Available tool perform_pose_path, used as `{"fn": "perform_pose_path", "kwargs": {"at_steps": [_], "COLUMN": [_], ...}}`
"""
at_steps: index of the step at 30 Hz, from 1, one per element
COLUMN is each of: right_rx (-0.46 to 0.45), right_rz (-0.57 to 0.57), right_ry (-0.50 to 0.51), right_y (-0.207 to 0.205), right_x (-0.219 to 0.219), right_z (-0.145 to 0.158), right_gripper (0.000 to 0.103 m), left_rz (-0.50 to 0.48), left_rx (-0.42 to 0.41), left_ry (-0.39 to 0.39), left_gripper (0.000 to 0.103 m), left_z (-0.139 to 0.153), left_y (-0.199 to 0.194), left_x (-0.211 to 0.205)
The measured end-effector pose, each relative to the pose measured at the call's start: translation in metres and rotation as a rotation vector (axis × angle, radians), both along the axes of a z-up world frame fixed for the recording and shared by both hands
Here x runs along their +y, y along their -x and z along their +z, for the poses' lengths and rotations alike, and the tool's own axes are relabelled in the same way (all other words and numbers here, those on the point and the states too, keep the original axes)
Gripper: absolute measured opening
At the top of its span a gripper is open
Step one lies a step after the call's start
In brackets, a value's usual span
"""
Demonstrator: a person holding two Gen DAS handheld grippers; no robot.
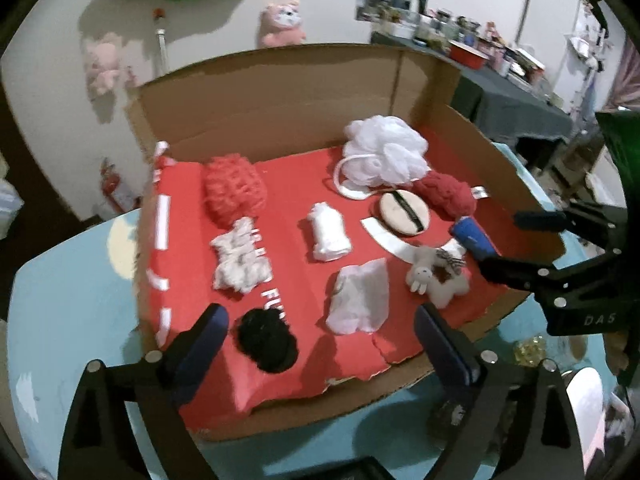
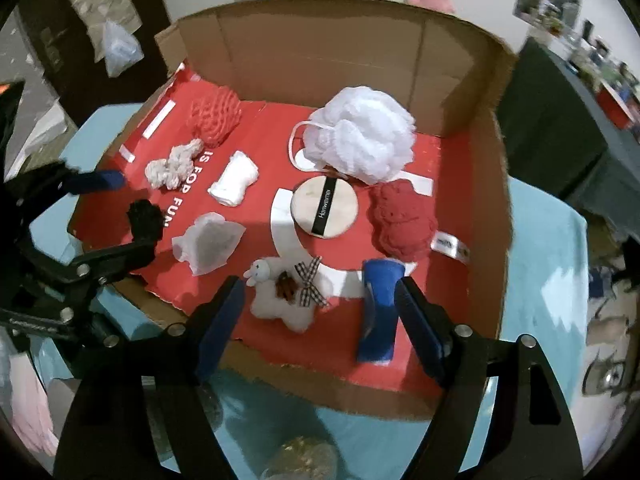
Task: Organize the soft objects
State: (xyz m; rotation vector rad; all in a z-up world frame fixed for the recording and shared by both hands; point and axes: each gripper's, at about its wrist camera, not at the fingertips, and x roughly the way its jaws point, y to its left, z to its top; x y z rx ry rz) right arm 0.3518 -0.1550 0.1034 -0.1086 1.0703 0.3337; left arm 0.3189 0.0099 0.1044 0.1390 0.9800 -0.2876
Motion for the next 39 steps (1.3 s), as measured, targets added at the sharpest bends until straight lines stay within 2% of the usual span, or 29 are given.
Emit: {"fn": "perform_pose_path", "kwargs": {"at_steps": [3, 8, 12, 16, 30, 39], "right_rx": [0.009, 0.030, 0.032, 0.016, 0.005, -0.001], "right_rz": [-0.055, -0.120, -0.145, -0.154, -0.180, -0.189], "right_ry": [-0.024, -0.056, -0.074, -0.051, -0.004, -0.018], "right_y": [0.005, 0.009, 0.013, 0.015, 0.015, 0.018], "right_x": [-0.003, -0.005, -0.008, -0.004, -0.004, -0.007], "right_z": [-0.005, -0.018, -0.021, -0.021, -0.027, -0.028], "right_gripper": [0.080, 0.080, 0.080, 0.080, 0.080, 0.080], "left_rz": [0.052, 0.133, 0.159, 0.184, 0.189, 0.192], "left_rx": [-0.013, 0.012, -0.003, 0.021, 0.040, 0.029], "left_ry": [-0.009, 0.031, 0.010, 0.036, 0.027, 0.027], "left_gripper": [0.100, 0.100, 0.100, 0.100, 0.100, 0.100], "left_z": [-0.001, -0.011, -0.014, -0.019, -0.028, -0.028], "left_y": [0.006, 0.006, 0.008, 0.007, 0.009, 0.011], "left_x": [0.001, 0.010, 0.010, 0.013, 0.010, 0.010]}}
